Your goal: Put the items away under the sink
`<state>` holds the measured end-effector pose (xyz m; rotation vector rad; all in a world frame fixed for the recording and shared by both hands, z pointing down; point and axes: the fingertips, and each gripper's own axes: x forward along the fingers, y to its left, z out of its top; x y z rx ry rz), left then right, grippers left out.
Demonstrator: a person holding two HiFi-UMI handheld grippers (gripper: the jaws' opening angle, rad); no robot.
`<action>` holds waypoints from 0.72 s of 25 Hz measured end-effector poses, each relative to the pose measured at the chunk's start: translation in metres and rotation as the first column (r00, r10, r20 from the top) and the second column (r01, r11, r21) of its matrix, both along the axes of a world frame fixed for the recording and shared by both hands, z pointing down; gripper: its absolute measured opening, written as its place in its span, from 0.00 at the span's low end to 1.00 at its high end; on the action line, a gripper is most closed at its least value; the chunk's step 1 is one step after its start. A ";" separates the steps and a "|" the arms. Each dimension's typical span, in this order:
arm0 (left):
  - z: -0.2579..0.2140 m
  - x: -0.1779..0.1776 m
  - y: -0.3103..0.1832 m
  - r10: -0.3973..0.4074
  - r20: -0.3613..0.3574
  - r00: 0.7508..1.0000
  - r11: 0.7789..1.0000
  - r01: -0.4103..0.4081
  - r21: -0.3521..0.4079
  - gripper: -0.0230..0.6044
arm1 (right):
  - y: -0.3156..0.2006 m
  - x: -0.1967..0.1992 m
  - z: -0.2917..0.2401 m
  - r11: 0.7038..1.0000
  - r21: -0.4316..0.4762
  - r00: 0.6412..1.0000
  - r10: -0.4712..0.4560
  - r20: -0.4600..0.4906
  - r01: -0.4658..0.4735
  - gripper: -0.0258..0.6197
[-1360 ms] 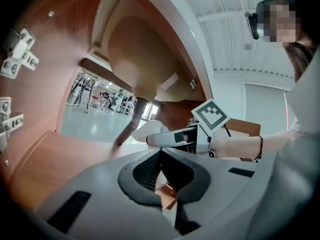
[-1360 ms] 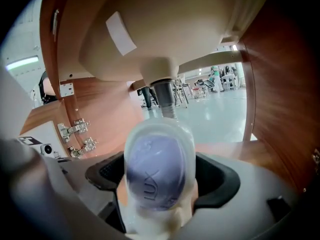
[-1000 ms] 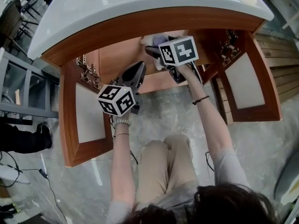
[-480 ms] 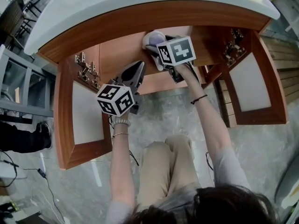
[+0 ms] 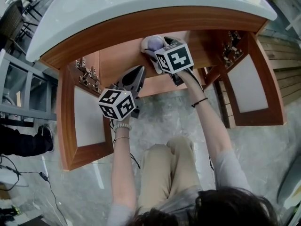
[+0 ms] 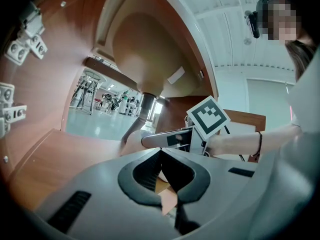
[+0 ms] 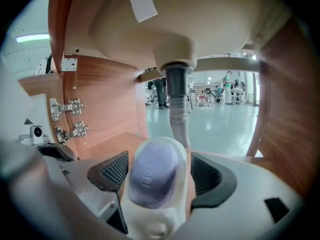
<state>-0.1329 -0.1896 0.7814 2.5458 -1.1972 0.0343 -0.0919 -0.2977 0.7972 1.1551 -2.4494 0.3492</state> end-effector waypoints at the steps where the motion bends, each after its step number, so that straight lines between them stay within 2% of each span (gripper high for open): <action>1: -0.002 0.001 0.002 0.001 0.000 1.000 1.000 -0.001 -0.006 0.03 | 0.001 0.001 -0.002 1.000 -0.003 1.000 0.006 0.011 -0.006 0.66; 8: -0.020 0.008 0.015 -0.008 -0.012 1.000 0.998 0.007 -0.055 0.03 | 0.025 0.008 -0.023 0.999 -0.041 0.997 -0.009 0.073 0.012 0.65; 9: -0.023 0.009 0.017 -0.009 -0.012 1.000 0.998 0.009 -0.063 0.03 | 0.029 0.010 -0.026 0.999 -0.046 0.997 -0.011 0.076 0.015 0.62; 15: -0.045 0.014 0.032 -0.022 -0.022 0.999 0.994 0.020 -0.108 0.03 | 0.055 0.018 -0.044 0.999 -0.041 1.000 -0.009 0.025 0.010 0.28; 18: -0.062 0.015 0.042 -0.028 -0.031 0.999 0.992 0.024 -0.128 0.03 | 0.071 0.020 -0.057 0.999 -0.052 1.000 -0.009 0.025 0.011 0.18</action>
